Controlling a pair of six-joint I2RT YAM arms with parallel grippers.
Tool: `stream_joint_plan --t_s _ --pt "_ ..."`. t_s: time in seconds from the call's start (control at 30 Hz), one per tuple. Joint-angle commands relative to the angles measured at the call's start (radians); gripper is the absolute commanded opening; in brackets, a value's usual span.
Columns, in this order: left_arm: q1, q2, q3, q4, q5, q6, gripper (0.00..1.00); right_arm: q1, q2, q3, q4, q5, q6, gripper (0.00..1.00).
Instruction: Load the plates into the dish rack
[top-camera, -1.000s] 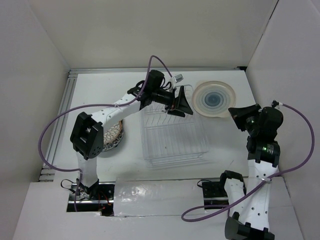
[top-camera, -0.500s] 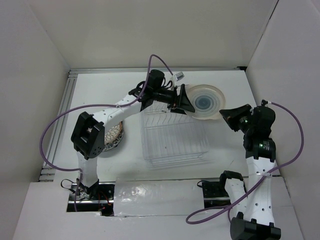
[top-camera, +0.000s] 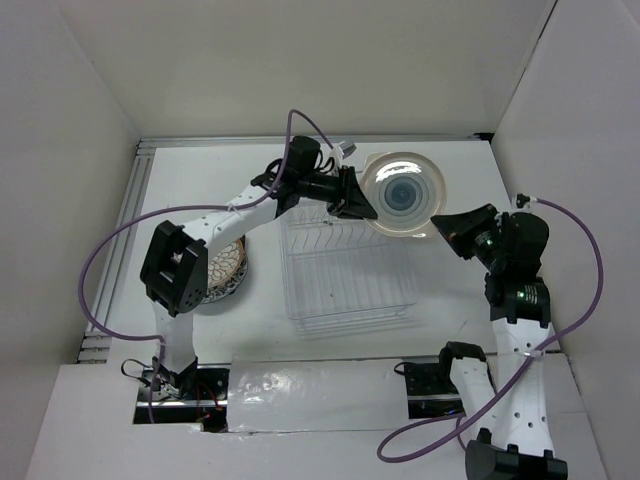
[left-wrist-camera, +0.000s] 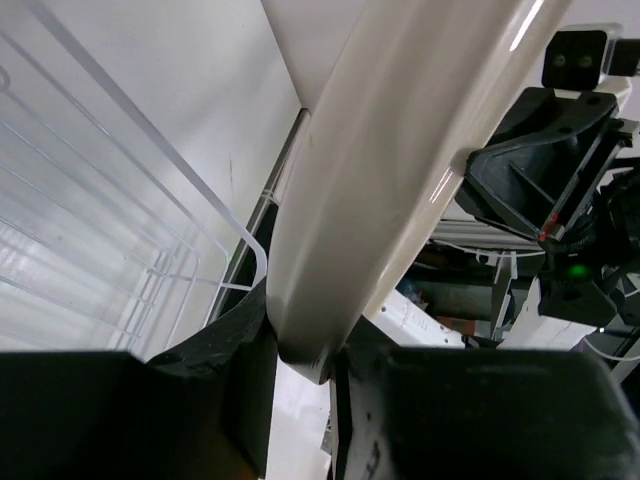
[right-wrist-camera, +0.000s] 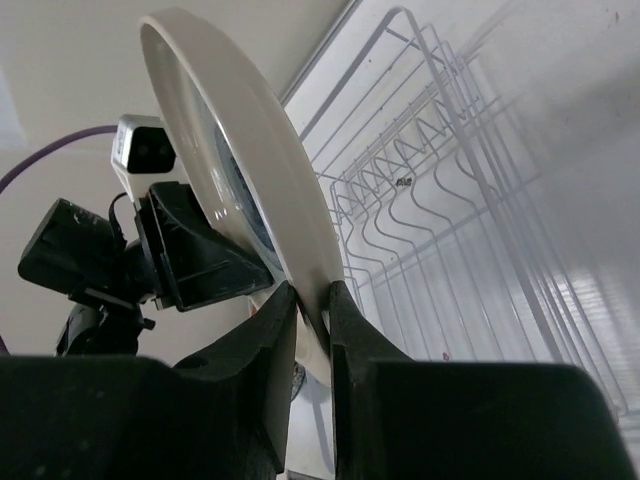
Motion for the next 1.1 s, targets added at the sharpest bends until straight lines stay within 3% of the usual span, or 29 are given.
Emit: stream_joint_plan --t_s 0.0,0.27,0.4,0.43,0.53,0.6,0.77,0.87,0.93,1.07 --pt "-0.013 -0.038 0.023 0.103 0.091 0.06 0.0 0.012 -0.013 0.02 0.129 -0.071 0.058 0.0" --pt "0.013 -0.099 0.018 0.051 0.12 0.087 0.0 0.015 -0.009 0.003 0.137 -0.108 0.002 0.0" --pt "0.018 -0.136 0.038 -0.026 0.135 0.13 0.0 0.015 0.033 0.027 0.134 -0.157 -0.063 0.4" --pt "0.024 -0.145 0.044 -0.05 0.142 0.136 0.0 0.015 0.05 0.04 0.127 -0.163 -0.075 0.6" --pt "0.035 -0.161 0.051 -0.082 0.181 0.156 0.0 0.015 0.077 0.07 0.098 -0.174 -0.149 0.81" --pt "0.046 -0.17 0.063 -0.098 0.214 0.172 0.0 0.015 0.11 0.092 0.095 -0.215 -0.19 0.85" --pt "0.064 -0.182 0.095 -0.177 0.246 0.212 0.0 0.016 0.191 0.107 0.14 -0.361 -0.265 0.8" --pt "0.072 -0.174 0.12 -0.231 0.255 0.245 0.0 0.023 0.212 0.094 0.221 -0.482 -0.27 0.6" --pt "0.076 -0.173 0.126 -0.248 0.26 0.261 0.0 0.029 0.211 0.081 0.253 -0.528 -0.259 0.55" --pt "0.081 -0.168 0.117 -0.257 0.269 0.268 0.0 0.064 0.202 0.089 0.284 -0.556 -0.264 0.36"
